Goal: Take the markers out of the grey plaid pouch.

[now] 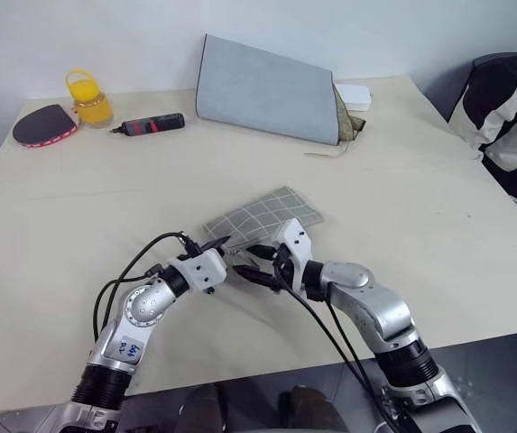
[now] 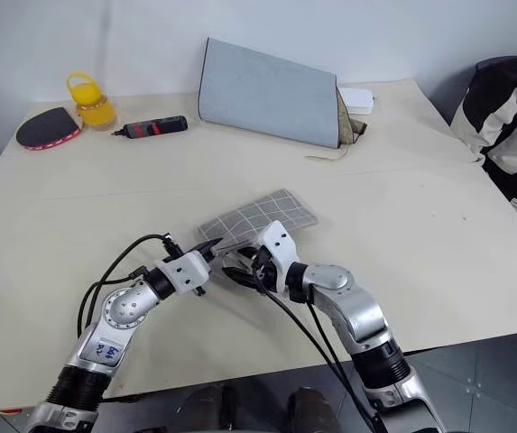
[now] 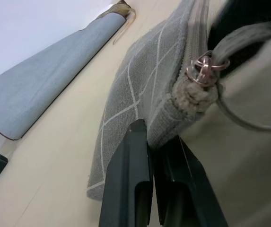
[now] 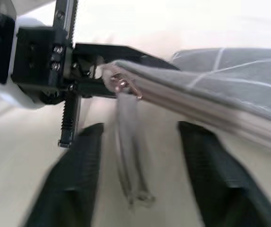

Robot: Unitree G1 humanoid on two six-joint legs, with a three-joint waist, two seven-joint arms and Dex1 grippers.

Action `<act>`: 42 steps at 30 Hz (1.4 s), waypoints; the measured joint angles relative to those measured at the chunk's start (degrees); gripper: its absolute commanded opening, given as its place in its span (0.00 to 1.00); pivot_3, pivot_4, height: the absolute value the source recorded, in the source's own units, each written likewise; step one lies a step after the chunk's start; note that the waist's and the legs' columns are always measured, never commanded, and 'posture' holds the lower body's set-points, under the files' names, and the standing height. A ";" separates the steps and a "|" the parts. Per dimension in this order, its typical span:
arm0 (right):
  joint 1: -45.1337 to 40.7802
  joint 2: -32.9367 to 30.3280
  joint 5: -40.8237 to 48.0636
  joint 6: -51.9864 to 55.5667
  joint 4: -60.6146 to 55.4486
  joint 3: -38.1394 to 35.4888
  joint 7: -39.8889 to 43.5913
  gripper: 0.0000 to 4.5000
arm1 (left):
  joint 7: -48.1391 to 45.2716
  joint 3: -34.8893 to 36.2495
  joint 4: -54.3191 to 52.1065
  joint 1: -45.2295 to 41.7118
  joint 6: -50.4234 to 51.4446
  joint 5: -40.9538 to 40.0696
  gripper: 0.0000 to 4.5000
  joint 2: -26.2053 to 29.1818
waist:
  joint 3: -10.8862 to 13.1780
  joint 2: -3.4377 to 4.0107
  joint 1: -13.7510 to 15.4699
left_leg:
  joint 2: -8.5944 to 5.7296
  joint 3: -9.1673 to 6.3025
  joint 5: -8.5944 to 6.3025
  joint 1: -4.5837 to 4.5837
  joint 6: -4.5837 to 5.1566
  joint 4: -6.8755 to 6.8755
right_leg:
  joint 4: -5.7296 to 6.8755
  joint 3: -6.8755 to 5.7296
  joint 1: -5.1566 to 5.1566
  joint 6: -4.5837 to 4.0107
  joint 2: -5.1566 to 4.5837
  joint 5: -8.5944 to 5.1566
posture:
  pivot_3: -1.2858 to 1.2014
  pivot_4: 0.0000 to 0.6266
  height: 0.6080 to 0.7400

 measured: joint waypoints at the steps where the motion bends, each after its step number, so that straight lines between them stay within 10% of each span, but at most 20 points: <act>1: 0.00 -0.05 -0.10 -0.34 0.37 0.09 0.17 0.29 | 0.00 -0.01 -0.09 0.00 0.20 0.01 0.00 0.00 | 0.00 0.00 -0.01 | 0.01 0.01 0.00 0.00 0.00 0.00 | 0.00 0.01 0.00 0.00 0.01 0.00 | 0.52 0.24 1.00; 5: -0.02 -1.93 -0.20 -1.41 1.41 -0.27 0.81 0.01 | -0.12 -0.06 -0.76 0.23 1.15 -0.13 0.00 0.12 | 0.00 0.00 -0.04 | 0.02 0.05 -0.02 0.00 -0.01 -0.01 | -0.01 0.03 -0.03 0.00 0.01 0.00 | 0.52 0.24 1.00; 21: -8.10 -21.95 -5.26 -18.64 24.09 -10.82 11.19 0.01 | -6.67 5.95 -1.21 2.78 -1.09 -12.20 0.00 7.44 | 0.01 -0.01 -1.44 | 0.19 0.38 -0.03 0.00 -0.02 -0.09 | -0.12 0.30 -0.20 0.00 0.13 0.00 | 0.52 0.24 1.00; 29: -5.43 -22.20 -2.91 -18.62 17.14 -11.38 16.09 0.52 | -6.34 6.30 0.08 2.54 0.53 -13.57 0.00 6.16 | 0.01 -0.01 -1.53 | 0.25 0.59 -0.04 -0.01 -0.04 -0.07 | -0.07 0.53 -0.34 0.00 0.20 0.00 | 0.52 0.24 1.00; 37: -10.48 -21.44 0.90 -14.27 9.67 -17.90 12.73 0.52 | -6.22 6.32 0.53 2.26 0.85 -13.60 0.00 5.60 | 0.01 -0.01 -1.53 | 0.32 0.78 -0.04 0.00 -0.06 -0.07 | -0.03 0.71 -0.48 0.00 0.27 0.00 | 0.52 0.24 1.00; 42: -9.94 -16.21 -5.28 -20.66 5.68 -10.80 9.32 0.17 | -6.19 5.24 0.94 -0.54 1.15 -13.39 0.00 3.69 | 0.01 -0.02 -1.51 | 0.44 0.91 -0.15 -0.01 -0.20 -0.01 | 0.00 0.85 -0.57 0.00 0.45 0.00 | 0.52 0.24 1.00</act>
